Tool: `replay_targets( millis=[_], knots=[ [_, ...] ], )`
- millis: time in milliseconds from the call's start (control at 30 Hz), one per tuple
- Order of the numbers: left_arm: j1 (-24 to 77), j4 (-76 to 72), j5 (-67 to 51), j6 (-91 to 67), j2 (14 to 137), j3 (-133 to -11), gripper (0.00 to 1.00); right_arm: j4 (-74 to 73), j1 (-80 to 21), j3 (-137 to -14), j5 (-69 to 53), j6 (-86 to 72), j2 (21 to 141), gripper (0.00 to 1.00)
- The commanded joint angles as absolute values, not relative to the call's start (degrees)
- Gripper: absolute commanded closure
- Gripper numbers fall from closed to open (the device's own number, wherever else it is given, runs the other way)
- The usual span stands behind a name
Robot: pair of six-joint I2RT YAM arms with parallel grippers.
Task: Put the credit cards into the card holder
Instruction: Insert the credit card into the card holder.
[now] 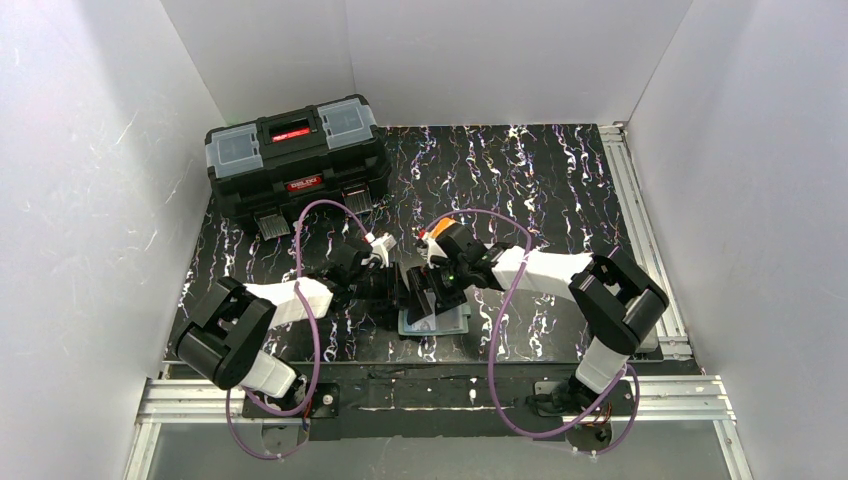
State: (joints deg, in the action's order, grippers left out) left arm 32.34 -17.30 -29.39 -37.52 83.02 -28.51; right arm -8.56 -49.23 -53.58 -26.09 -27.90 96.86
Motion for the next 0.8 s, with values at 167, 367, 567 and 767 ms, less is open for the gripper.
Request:
replay_targets(
  millis=[167,367,567,767],
  knots=[
    [32.26,-18.21,-30.81,-36.66,80.77,-28.56,0.73,-1.12,-50.19,-55.81,-33.37,-25.93,96.80,0.02],
    [32.29,-18.10,-30.94,-36.59,80.73,-28.74,0.73,-1.29,-50.19,-58.23,-35.27,-26.63,98.49,0.02],
    [31.98,-18.32,-30.76,-37.20,80.48,-28.71,0.73,-0.53,-50.03,-58.98,-37.62,-26.72,98.63,0.02],
    [31.07,-16.36,-31.38,-36.54,79.51,-29.47,0.88,-0.53,-48.57,-55.26,-34.95,-27.09,95.08,0.02]
  ],
)
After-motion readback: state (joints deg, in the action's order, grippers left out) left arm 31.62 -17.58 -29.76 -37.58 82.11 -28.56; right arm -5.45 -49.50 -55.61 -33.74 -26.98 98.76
